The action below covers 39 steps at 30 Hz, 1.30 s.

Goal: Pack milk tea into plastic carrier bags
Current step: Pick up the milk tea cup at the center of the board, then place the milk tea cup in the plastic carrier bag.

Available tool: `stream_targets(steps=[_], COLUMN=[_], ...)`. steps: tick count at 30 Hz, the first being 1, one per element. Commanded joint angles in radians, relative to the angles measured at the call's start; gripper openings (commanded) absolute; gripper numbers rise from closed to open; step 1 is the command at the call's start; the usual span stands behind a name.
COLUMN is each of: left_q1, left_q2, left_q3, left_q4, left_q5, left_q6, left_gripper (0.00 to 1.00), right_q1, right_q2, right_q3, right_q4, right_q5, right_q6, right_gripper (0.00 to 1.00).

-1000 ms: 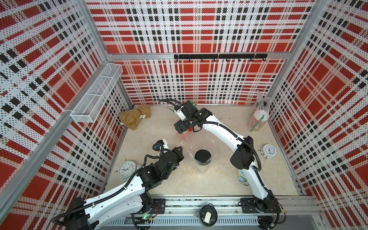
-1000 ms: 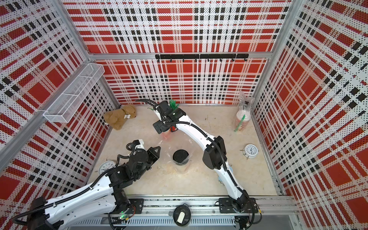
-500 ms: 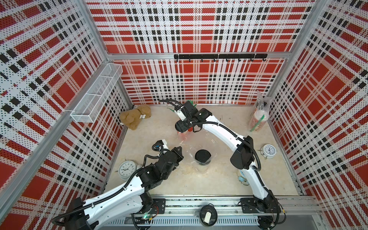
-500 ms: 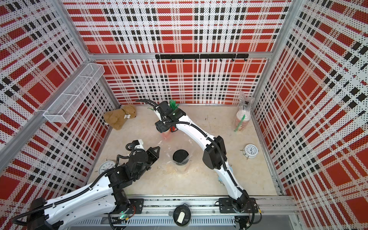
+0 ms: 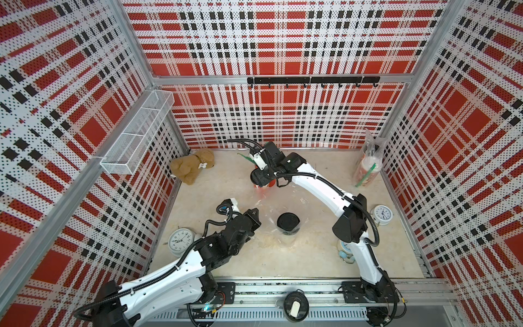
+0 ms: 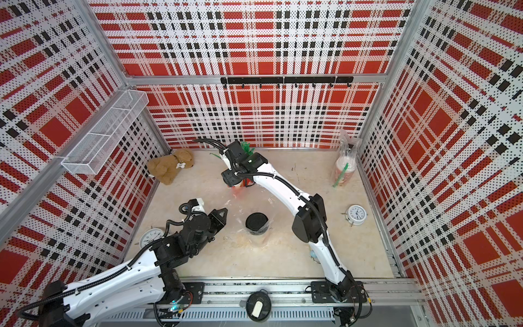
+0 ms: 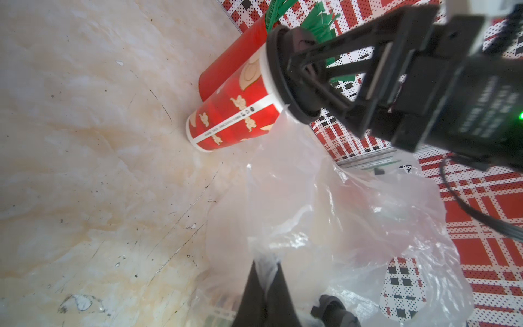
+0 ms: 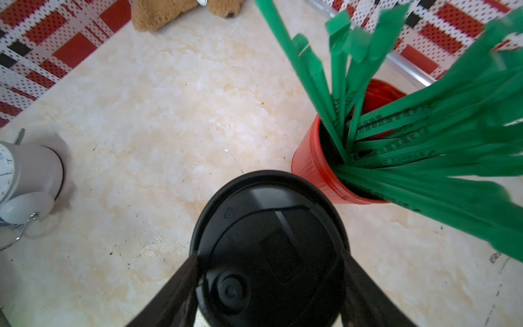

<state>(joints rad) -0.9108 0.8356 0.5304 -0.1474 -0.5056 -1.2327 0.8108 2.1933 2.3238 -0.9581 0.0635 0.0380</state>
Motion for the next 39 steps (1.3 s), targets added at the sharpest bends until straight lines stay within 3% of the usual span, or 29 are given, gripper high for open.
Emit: stream_targets(steps=[1, 21, 28, 39], left_q1=[-0.003, 0.016, 0.015, 0.018], left_q2=[0.010, 0.121, 0.144, 0.146], left_q3=[0.042, 0.153, 0.174, 0.190], left_q4=[0.005, 0.071, 0.076, 0.080], left_q5=[-0.025, 0.009, 0.017, 0.018], left_q6=[0.032, 0.152, 0.162, 0.180], left_gripper=[0.00, 0.00, 0.00, 0.00], right_q1=[-0.003, 0.041, 0.045, 0.045], right_q2=[-0.151, -0.714, -0.768, -0.693], right_q3=[-0.013, -0.343, -0.465, -0.554], right_q4=[0.055, 0.014, 0.010, 0.080], right_q5=[0.020, 0.007, -0.011, 0.040], right_q6=[-0.033, -0.007, 0.032, 0.042], right_gripper=[0.50, 0.43, 0.41, 0.37])
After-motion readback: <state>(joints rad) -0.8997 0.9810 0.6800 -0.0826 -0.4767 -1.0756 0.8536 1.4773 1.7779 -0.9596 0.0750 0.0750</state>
